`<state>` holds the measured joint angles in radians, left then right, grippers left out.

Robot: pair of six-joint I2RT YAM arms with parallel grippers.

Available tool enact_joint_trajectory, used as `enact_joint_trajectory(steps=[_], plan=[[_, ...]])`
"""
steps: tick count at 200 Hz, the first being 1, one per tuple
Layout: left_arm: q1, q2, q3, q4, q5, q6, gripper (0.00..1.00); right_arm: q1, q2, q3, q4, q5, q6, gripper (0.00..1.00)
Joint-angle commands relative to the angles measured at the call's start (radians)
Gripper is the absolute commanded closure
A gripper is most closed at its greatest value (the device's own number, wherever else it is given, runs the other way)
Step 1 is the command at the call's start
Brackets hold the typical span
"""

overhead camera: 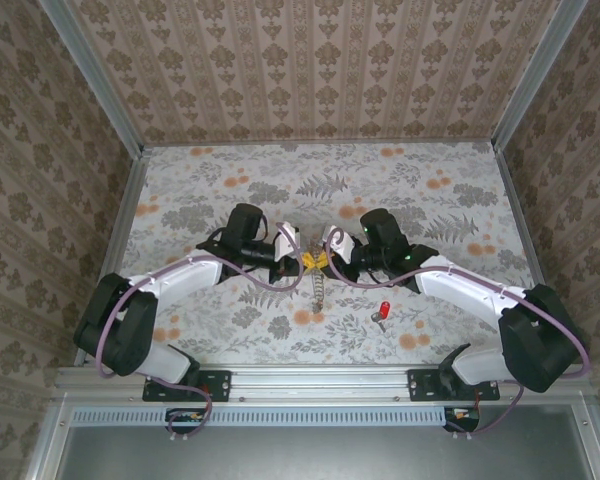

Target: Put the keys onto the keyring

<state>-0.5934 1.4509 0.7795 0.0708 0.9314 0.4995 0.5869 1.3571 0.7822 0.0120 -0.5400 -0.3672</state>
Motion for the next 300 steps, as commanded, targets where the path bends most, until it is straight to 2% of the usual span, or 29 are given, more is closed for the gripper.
enact_joint_trajectory(steps=[1,10,24,47,72,125,145,199,219,252,273,300], plan=[[0.0,-0.046,0.001,0.06,0.074,-0.02,1.0,-0.006,0.006,-0.015,0.032,-0.02,0.018,0.9],[0.0,-0.046,0.004,0.042,0.061,-0.01,1.0,-0.006,0.0,-0.013,0.03,-0.018,0.017,0.93],[-0.001,-0.048,0.007,0.012,0.021,0.001,0.92,-0.004,-0.007,-0.001,0.006,-0.015,0.009,0.97],[-0.005,-0.043,0.024,-0.071,-0.052,0.043,0.87,0.003,-0.008,0.032,-0.054,0.009,-0.006,0.98],[-0.016,-0.025,0.052,-0.143,-0.082,0.083,0.86,0.023,-0.004,0.057,-0.102,0.043,-0.027,0.98],[-0.044,0.005,0.085,-0.171,-0.101,0.096,0.84,0.041,-0.007,0.082,-0.133,0.064,-0.038,0.98],[-0.052,0.014,0.095,-0.182,-0.109,0.105,0.85,0.045,-0.01,0.085,-0.135,0.064,-0.038,0.98],[-0.059,0.031,0.114,-0.228,-0.119,0.128,1.0,0.047,-0.035,0.07,-0.12,0.064,-0.032,0.97],[-0.056,0.026,0.108,-0.211,-0.1,0.116,1.0,0.047,-0.042,0.053,-0.11,0.07,-0.032,0.93],[-0.04,0.002,0.063,-0.08,-0.039,0.05,1.0,0.023,-0.031,-0.022,-0.009,0.057,-0.002,0.83],[-0.031,-0.01,0.042,-0.003,-0.007,0.007,1.0,0.001,-0.014,-0.066,0.089,-0.034,0.05,0.82],[-0.028,-0.013,0.015,0.079,0.025,-0.04,1.0,-0.004,-0.004,-0.104,0.195,-0.061,0.097,0.82]])
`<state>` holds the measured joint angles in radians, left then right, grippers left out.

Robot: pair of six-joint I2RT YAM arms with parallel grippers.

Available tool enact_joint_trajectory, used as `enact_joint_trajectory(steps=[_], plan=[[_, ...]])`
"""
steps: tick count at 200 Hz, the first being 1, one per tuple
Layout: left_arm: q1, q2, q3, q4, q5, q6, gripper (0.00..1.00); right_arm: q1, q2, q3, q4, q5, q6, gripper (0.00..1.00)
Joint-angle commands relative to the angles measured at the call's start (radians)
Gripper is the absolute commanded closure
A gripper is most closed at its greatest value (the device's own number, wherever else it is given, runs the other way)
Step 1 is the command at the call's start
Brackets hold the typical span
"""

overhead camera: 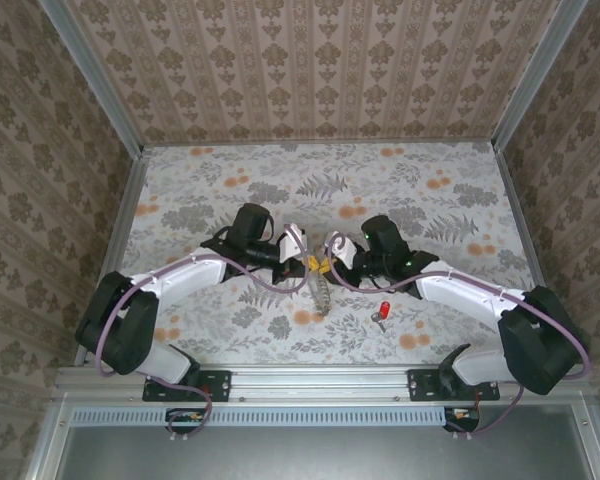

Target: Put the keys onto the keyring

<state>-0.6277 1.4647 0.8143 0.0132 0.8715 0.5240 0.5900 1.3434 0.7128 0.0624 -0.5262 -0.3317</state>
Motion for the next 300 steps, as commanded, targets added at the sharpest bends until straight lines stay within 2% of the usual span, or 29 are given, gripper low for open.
enact_joint_trajectory(steps=[1,49,93,98,107,167,210,224,237,277,287,300], plan=[[0.006,-0.027,-0.021,0.139,0.085,-0.065,1.0,-0.007,0.01,-0.035,0.147,-0.075,0.064,0.82],[0.009,-0.03,-0.028,0.114,0.083,-0.052,1.0,-0.014,0.001,-0.03,0.168,-0.08,0.086,0.88],[0.01,-0.04,-0.023,0.045,0.033,-0.015,1.0,-0.014,-0.015,0.012,0.065,-0.048,0.05,0.98],[0.01,-0.04,-0.02,0.037,0.027,-0.008,0.97,-0.013,-0.017,0.019,0.048,-0.042,0.042,0.99],[0.01,-0.04,-0.015,0.015,0.019,0.002,0.92,-0.009,-0.019,0.031,0.018,-0.026,0.029,0.99],[-0.021,-0.003,0.069,-0.182,-0.086,0.101,0.86,0.047,0.003,0.132,-0.168,0.095,-0.056,1.0],[-0.039,0.013,0.087,-0.177,-0.102,0.096,0.86,0.063,-0.005,0.16,-0.196,0.104,-0.062,0.99],[-0.041,0.017,0.095,-0.176,-0.097,0.095,0.91,0.066,-0.01,0.173,-0.211,0.108,-0.066,0.98],[-0.04,0.019,0.099,-0.172,-0.094,0.094,1.0,0.067,-0.016,0.177,-0.213,0.107,-0.066,0.97],[-0.039,0.012,0.094,-0.135,-0.064,0.07,1.0,0.067,-0.038,0.149,-0.196,0.108,-0.064,0.96],[-0.04,0.01,0.089,-0.122,-0.051,0.061,0.92,0.067,-0.039,0.146,-0.192,0.105,-0.063,0.96],[-0.04,0.003,0.079,-0.099,-0.03,0.049,0.89,0.067,-0.036,0.143,-0.187,0.109,-0.058,0.97]])
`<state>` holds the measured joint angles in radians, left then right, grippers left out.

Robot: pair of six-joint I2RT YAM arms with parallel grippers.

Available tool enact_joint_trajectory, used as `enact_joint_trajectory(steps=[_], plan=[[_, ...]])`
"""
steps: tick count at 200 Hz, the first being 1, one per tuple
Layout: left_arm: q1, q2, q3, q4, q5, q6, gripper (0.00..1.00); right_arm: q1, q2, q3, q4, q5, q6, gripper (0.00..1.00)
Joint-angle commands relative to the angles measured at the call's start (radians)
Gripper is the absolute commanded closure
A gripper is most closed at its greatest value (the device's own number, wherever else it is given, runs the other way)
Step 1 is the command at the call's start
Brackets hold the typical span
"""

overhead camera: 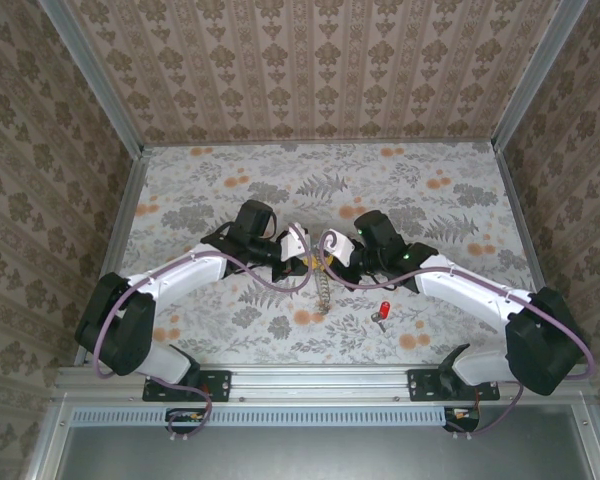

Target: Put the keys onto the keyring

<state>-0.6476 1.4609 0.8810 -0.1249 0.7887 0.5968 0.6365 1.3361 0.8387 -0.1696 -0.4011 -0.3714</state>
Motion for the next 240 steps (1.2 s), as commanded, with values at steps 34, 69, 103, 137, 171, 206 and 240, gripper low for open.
enact_joint_trajectory(steps=[34,69,103,137,171,206,240], plan=[[-0.018,0.002,-0.008,0.077,0.081,-0.05,0.85,0.019,-0.038,-0.01,0.102,-0.022,0.002,0.97],[-0.015,0.008,-0.017,0.084,0.09,-0.053,0.85,0.001,-0.05,-0.051,0.189,-0.078,0.044,0.97],[-0.012,0.01,-0.02,0.068,0.091,-0.041,0.9,-0.012,-0.057,-0.058,0.203,-0.104,0.054,0.98],[-0.012,0.016,-0.008,0.042,0.091,-0.025,1.0,-0.015,-0.065,-0.064,0.212,-0.115,0.058,0.97],[-0.008,0.012,-0.011,0.052,0.103,-0.026,1.0,-0.022,-0.066,-0.079,0.218,-0.108,0.06,0.93],[0.009,-0.001,-0.05,0.153,0.138,-0.076,1.0,-0.056,-0.04,-0.129,0.252,-0.105,0.086,0.78],[0.02,-0.004,-0.068,0.191,0.153,-0.094,1.0,-0.065,-0.002,-0.139,0.274,-0.162,0.103,0.76]])
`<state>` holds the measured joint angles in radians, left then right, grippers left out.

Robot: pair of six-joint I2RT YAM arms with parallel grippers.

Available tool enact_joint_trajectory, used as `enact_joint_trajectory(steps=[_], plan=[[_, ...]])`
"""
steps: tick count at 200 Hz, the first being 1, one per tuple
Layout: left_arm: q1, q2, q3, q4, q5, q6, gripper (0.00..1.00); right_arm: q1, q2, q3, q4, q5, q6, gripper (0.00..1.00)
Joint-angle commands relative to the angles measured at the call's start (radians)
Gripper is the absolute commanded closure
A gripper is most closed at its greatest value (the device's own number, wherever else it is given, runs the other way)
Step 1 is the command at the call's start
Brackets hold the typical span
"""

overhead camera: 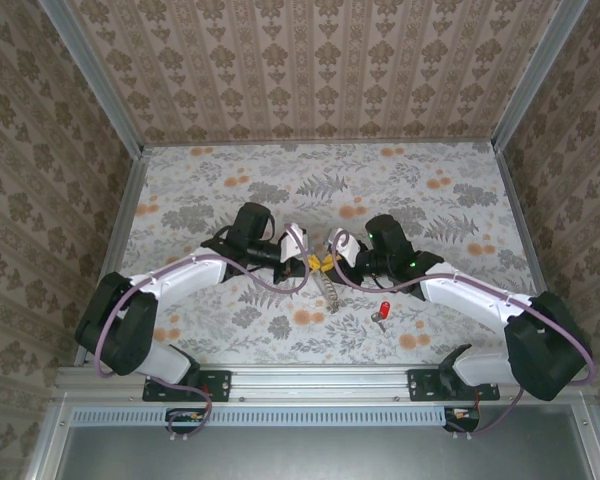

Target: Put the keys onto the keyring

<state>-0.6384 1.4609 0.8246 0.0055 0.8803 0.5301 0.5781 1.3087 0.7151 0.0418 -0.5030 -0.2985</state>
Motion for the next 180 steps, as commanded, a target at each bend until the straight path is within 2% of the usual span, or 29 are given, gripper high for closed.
enact_joint_trajectory(steps=[1,37,56,72,85,92,105,123,160,180], plan=[[0.011,-0.004,-0.011,0.061,0.061,-0.028,1.0,-0.006,0.026,-0.016,0.064,-0.062,0.031,0.76],[0.015,-0.005,-0.016,0.074,0.077,-0.033,1.0,-0.006,0.042,0.001,0.073,-0.087,0.029,0.79],[0.017,-0.005,-0.017,0.079,0.078,-0.035,1.0,-0.007,0.052,0.012,0.071,-0.09,0.027,0.85],[0.019,-0.005,-0.015,0.078,0.072,-0.036,1.0,-0.007,0.054,0.02,0.061,-0.088,0.023,0.95],[0.019,-0.006,-0.012,0.064,0.058,-0.033,1.0,-0.006,0.049,0.021,0.059,-0.083,0.023,0.96],[0.019,-0.007,-0.01,0.053,0.049,-0.03,0.94,-0.006,0.042,0.022,0.057,-0.078,0.023,0.96],[0.019,-0.016,-0.014,0.038,0.037,-0.022,0.92,-0.006,0.032,0.025,0.052,-0.065,0.024,0.97],[0.019,-0.041,-0.026,0.027,0.001,-0.024,0.86,-0.005,0.021,0.035,0.035,-0.053,0.025,0.97],[0.019,-0.123,-0.071,0.041,-0.075,-0.068,0.82,0.003,0.011,0.048,0.001,-0.015,0.01,0.97],[0.013,-0.166,-0.123,0.102,-0.109,-0.124,0.8,0.006,0.008,0.05,-0.002,-0.004,0.008,0.97]])
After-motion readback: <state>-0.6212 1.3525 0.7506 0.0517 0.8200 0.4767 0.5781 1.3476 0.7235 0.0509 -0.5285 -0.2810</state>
